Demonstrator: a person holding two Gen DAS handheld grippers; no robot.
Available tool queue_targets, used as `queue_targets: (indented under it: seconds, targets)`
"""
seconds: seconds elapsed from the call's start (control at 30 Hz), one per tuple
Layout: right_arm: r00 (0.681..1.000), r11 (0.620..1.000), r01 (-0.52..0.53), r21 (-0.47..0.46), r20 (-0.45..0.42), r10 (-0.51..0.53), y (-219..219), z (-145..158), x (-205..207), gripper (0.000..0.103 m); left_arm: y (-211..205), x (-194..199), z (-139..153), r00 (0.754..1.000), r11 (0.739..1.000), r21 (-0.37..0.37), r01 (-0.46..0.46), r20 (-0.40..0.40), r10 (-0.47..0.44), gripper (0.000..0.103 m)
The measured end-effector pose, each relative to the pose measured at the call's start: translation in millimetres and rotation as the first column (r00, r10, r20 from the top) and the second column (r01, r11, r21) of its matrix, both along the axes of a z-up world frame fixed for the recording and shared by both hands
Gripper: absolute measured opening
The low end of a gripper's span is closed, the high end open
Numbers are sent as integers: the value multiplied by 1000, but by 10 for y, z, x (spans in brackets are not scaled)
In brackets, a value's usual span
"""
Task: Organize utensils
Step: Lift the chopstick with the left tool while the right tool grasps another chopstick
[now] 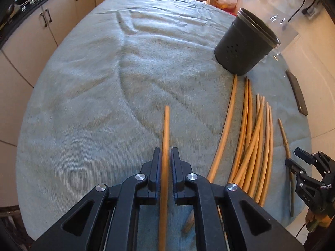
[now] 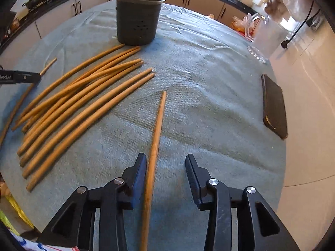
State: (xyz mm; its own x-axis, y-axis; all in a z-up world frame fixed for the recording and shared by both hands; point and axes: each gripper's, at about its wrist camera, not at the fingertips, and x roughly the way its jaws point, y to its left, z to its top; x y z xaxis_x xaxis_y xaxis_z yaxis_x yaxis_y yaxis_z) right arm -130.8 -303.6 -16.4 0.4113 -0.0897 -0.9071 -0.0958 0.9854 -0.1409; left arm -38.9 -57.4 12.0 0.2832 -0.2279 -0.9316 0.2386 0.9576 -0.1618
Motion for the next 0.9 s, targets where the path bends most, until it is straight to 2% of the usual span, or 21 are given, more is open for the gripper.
queue_targets:
  seconds: [0.13, 0.23, 0.4, 0.67, 0.9]
  targets:
    - [1000, 999, 22, 31, -16, -22, -30, -1, 100, 40, -28, 175, -5, 999, 1000, -17, -2, -33, 1, 8]
    - [999, 998, 35, 57, -25, -34, -35, 2, 185, 34, 22, 232, -18, 998, 998, -55, -4, -55, 1, 8]
    - [998, 994, 60, 93, -36, -57, -59, -17, 282, 34, 83, 272, -28, 998, 994, -108, 9, -67, -17, 8]
    - [992, 982, 116, 152, -69, -106, -172, -40, 478, 34, 4, 324, -23, 995, 996, -68, 57, -72, -62, 9]
    - [990, 987, 116, 110, -93, -106, -138, -43, 644, 34, -17, 322, -51, 993, 993, -59, 103, -43, -106, 14]
